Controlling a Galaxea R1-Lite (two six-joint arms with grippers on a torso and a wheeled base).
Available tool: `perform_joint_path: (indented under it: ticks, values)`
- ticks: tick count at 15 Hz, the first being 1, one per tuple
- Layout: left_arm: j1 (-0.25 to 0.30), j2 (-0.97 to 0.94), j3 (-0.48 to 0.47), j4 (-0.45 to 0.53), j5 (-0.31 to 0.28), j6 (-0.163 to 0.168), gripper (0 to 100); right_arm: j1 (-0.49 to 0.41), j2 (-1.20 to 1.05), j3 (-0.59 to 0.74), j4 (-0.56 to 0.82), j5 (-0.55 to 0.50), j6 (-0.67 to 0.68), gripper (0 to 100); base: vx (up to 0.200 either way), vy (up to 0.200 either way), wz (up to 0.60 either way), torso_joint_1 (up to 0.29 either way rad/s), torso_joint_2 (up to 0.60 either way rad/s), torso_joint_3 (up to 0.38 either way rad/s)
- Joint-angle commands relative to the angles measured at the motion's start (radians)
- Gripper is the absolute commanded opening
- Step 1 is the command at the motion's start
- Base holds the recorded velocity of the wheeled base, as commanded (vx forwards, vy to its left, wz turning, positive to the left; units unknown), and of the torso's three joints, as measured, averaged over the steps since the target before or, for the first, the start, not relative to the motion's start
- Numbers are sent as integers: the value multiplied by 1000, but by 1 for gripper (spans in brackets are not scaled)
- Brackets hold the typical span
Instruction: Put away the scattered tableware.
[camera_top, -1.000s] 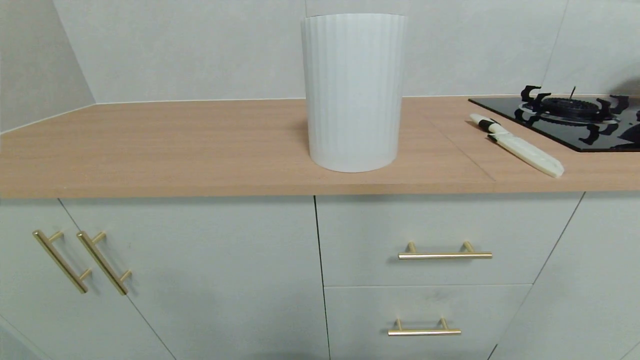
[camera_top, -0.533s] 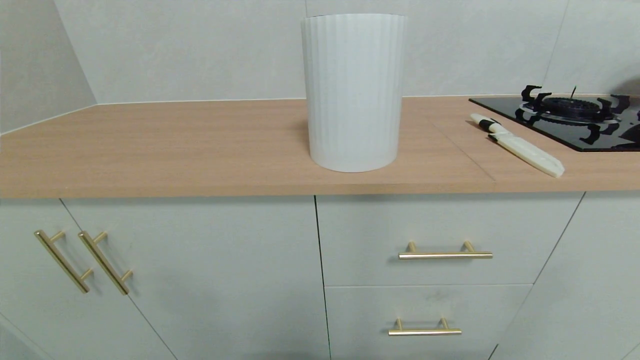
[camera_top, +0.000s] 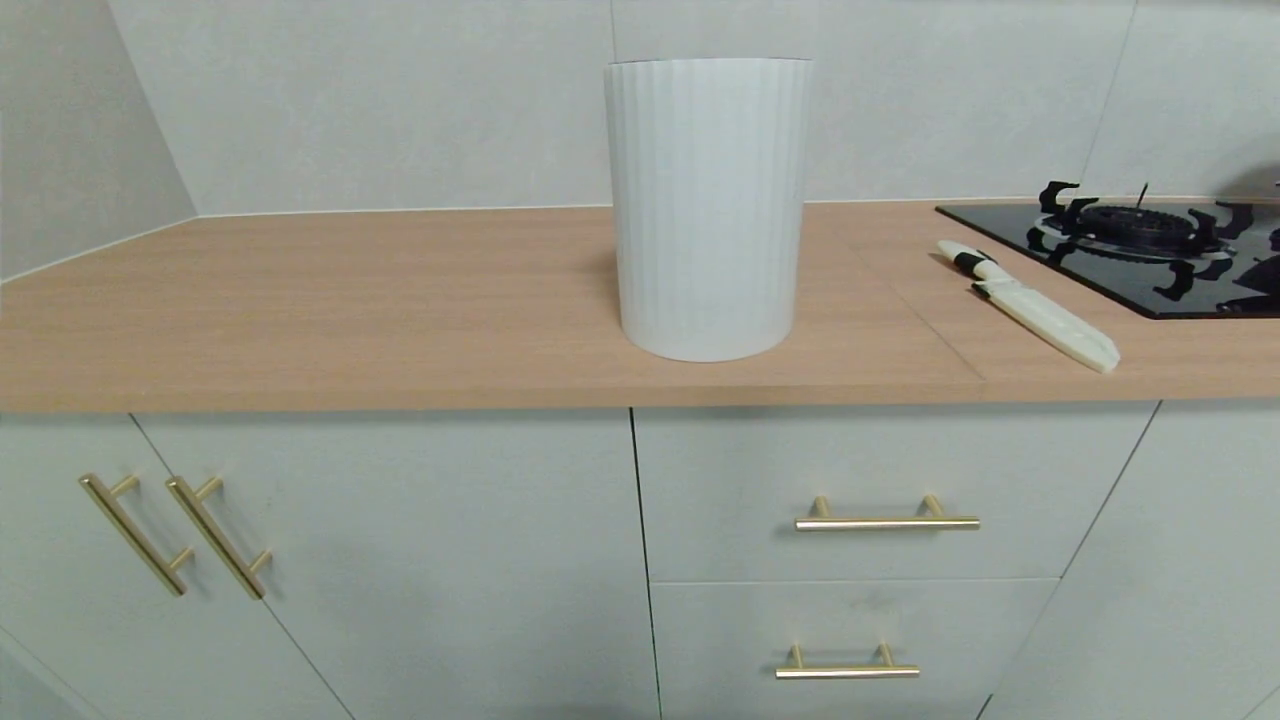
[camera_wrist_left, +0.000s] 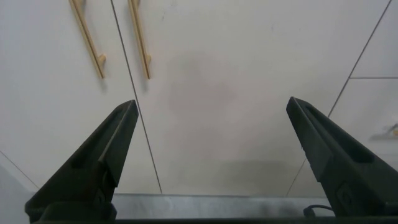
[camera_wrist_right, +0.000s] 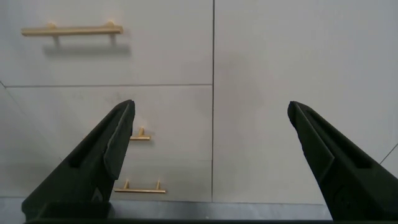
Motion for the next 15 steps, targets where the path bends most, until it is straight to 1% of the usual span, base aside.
perform_joint_path:
  ticks: [1,2,6,15]
  values:
    - [0,0,1,0,0,0,100,-1,1,0,0,0,0,100,0,0,0,80,-80,-290]
    - [0,0,1,0,0,0,100,1,1,0,0,0,0,100,0,0,0,110,-271,-315]
    - [0,0,1,0,0,0,100,1,1,0,0,0,0,100,0,0,0,127,-539,-310]
    - [0,0,1,0,0,0,100,-1,1,0,0,0,0,100,0,0,0,178,-483,-294]
